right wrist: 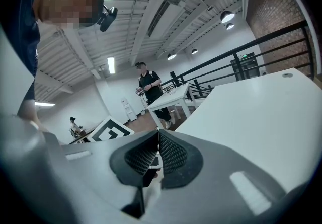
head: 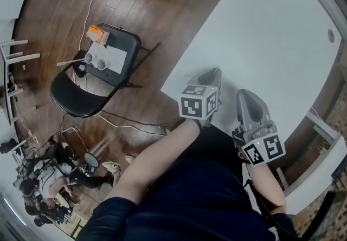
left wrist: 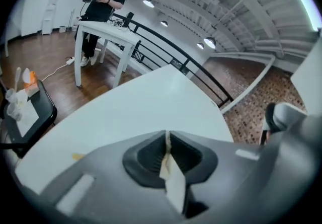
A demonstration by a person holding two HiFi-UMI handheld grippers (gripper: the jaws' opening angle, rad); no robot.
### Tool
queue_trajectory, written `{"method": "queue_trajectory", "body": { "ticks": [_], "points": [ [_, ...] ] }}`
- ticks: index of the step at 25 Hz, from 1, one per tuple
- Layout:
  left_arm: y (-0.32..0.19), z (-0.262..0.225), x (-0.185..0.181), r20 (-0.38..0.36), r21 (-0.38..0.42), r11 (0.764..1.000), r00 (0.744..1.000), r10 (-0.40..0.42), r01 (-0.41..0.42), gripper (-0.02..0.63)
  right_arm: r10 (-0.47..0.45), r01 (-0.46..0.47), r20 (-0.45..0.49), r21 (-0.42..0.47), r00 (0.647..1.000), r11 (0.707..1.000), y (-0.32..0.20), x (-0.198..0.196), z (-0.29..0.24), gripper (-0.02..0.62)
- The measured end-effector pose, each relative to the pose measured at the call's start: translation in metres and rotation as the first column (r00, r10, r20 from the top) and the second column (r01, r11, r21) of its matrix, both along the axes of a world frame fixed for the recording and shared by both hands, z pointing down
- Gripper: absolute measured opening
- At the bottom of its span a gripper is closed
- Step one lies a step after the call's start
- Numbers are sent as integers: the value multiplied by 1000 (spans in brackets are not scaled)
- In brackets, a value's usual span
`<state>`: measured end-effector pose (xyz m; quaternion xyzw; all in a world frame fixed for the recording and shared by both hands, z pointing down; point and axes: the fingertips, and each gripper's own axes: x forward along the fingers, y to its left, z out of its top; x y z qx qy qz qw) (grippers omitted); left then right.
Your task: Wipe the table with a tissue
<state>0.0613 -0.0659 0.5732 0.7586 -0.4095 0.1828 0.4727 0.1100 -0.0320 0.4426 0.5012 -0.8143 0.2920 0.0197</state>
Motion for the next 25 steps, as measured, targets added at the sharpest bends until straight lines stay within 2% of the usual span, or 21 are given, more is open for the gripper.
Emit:
{"method": "queue_trajectory", "body": {
  "ticks": [5,11,25],
  "points": [
    [0,14,0,-8,-69,997,1000,-30,29,25,8,-8,13,-2,1000,1000,-3,3,3,12],
    [0,20,-16,13,-102,993,998,-58,59,25,0,0,30,-9,1000,1000,-3,-2,0,12],
    [6,21,-94,48,-86,984,988,-149,153,23,-33,36,74,-41,997,999,-14,-23,-1,12]
  ]
}}
